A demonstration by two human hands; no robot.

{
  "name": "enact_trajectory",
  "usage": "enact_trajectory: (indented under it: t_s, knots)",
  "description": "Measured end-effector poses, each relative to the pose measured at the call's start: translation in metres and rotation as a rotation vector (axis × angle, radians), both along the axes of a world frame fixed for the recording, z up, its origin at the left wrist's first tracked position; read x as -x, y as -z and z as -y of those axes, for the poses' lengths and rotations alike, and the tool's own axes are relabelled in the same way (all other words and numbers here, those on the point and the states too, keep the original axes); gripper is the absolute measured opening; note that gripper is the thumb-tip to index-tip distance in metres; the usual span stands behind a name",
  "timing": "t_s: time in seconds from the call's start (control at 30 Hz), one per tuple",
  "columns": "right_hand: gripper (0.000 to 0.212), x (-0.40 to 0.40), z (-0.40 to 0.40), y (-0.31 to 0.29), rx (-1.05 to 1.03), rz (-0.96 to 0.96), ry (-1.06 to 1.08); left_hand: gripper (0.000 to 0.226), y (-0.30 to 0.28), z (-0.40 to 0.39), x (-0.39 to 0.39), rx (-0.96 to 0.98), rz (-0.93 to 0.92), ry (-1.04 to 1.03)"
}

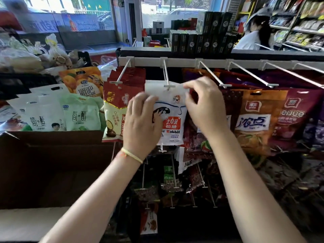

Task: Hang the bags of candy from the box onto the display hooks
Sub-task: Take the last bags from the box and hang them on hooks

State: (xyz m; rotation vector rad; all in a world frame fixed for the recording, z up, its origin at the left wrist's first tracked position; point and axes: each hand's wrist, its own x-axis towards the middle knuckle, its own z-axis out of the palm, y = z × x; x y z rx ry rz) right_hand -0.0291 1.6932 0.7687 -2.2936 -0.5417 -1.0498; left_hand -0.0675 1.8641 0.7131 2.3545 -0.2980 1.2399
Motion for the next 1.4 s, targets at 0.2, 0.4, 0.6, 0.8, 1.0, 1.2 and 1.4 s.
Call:
enact_trajectory:
  t_s: [0.2,0.4,0.6,0.8,1.0,1.2,1.4]
  knots:
    - [0.017,0.026,-0.006,0.071,-0.059,-0.442,0.118,0.044,0.056,0.024,0.02,0.294,-0.396,-0.085]
    - [0.016,0.026,-0.019,0.087,-0.201,-0.549,-0.004,0.077,0.057,0.026,0.016,0.618,-0.623,0.047]
    - [0.045,0.025,-0.019,0.094,-0.373,-0.782,-0.171,0.07,0.059,0.015,0.0,0.843,-0.665,0.245]
    - [0.039,0.024,-0.011,0.098,-0.371,-0.722,-0.167,0.037,0.067,0.009,0.002,0.838,-0.641,0.253]
    - [0.029,0.035,-0.005,0.113,-0.289,-0.553,-0.063,0.035,0.077,0.01,0.013,0.9,-0.539,0.308]
    - [0.016,0.045,-0.004,0.125,-0.431,-0.61,-0.053,0.03,0.089,0.023,0.032,1.354,-0.502,0.242]
    - [0.015,0.045,-0.008,0.127,-0.622,-0.848,-0.113,0.012,0.082,0.015,0.027,1.814,-0.532,0.404]
